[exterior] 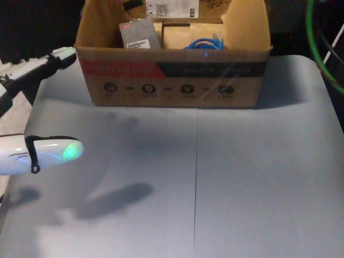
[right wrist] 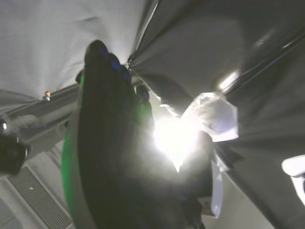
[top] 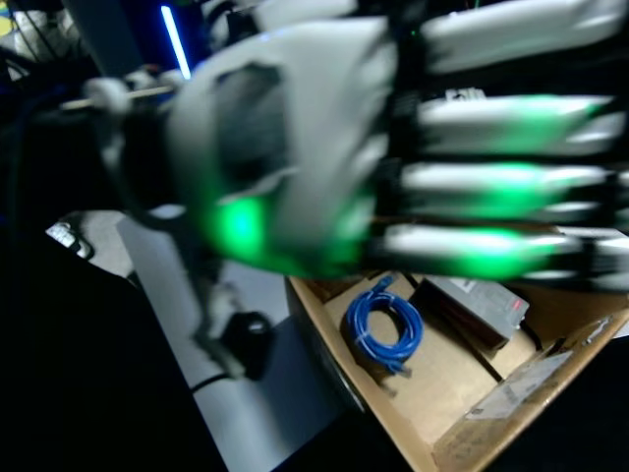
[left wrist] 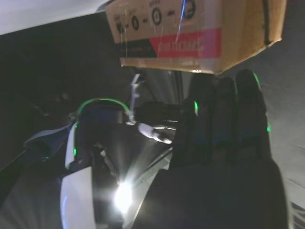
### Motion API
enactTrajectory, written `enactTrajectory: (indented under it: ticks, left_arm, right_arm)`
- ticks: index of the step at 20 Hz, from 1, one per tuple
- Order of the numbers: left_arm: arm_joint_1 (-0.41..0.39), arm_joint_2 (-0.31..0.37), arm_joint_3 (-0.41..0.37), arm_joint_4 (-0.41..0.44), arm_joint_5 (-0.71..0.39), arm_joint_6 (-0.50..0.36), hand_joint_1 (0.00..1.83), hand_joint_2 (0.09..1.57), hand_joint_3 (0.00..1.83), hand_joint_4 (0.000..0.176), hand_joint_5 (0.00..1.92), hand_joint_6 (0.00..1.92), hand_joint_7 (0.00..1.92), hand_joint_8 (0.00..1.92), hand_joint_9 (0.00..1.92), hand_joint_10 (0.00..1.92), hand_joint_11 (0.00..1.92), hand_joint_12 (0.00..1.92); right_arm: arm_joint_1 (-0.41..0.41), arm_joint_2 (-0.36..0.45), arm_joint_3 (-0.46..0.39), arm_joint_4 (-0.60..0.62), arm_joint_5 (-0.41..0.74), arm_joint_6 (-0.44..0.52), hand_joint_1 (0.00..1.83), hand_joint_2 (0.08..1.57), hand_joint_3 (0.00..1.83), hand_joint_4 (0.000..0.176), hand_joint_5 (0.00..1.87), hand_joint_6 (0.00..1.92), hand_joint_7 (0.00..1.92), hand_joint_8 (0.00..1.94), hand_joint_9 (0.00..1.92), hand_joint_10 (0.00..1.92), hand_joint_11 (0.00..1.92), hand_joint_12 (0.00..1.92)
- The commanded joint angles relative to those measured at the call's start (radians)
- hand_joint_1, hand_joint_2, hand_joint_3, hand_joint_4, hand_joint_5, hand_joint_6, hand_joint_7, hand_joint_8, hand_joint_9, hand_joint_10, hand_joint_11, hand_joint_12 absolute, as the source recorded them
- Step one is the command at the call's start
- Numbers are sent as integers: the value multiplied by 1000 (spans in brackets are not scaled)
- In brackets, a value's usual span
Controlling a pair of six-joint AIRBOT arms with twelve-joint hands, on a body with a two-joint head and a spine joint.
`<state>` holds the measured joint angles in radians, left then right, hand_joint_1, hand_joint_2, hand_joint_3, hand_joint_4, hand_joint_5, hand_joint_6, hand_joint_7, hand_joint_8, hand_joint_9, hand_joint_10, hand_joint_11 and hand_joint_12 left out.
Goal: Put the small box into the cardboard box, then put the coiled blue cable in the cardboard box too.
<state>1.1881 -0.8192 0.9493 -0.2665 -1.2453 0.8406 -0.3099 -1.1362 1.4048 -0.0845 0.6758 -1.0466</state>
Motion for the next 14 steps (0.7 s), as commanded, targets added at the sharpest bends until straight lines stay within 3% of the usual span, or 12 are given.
enactTrajectory:
  ticks: [1,5,6,8,9,12,14]
  left_arm:
    - [-9,8,4,-13,-145,-6,545,888,0,111,194,13,155,2,112,0,0,419]
    - [8,35,-4,-33,-191,-5,603,867,0,160,198,2,139,3,132,3,0,254]
    - [17,41,-8,-42,-205,-5,614,871,0,173,195,0,119,0,119,0,0,272]
    - [31,52,-14,-58,-225,-4,591,880,4,175,177,0,116,0,124,3,0,274]
    - [37,55,-16,-62,-235,-3,530,903,3,154,145,1,134,1,142,2,0,277]
    - [71,68,-36,-84,-312,0,497,924,0,176,143,0,163,1,151,2,0,276]
    - [89,70,-49,-86,-353,0,480,916,0,176,140,1,176,1,177,5,0,345]
  right_arm:
    - [2,16,-13,14,156,8,167,1098,0,176,65,21,0,0,0,0,0,0]
    - [-106,170,-167,15,202,7,168,1104,0,176,102,26,0,0,0,0,55,37]
    - [-165,191,-189,18,275,7,197,1149,0,176,141,7,28,0,2,1,1,149]
    - [-293,233,-236,85,381,7,208,1151,0,176,142,4,29,0,0,0,0,85]
    - [-345,249,-258,113,424,7,180,1109,0,176,135,1,6,0,0,0,0,2]
    - [-573,301,-361,245,646,7,249,1145,6,176,72,0,0,0,0,0,0,0]
    - [-734,306,-419,337,789,7,333,1140,1,176,82,5,0,0,0,0,0,0]
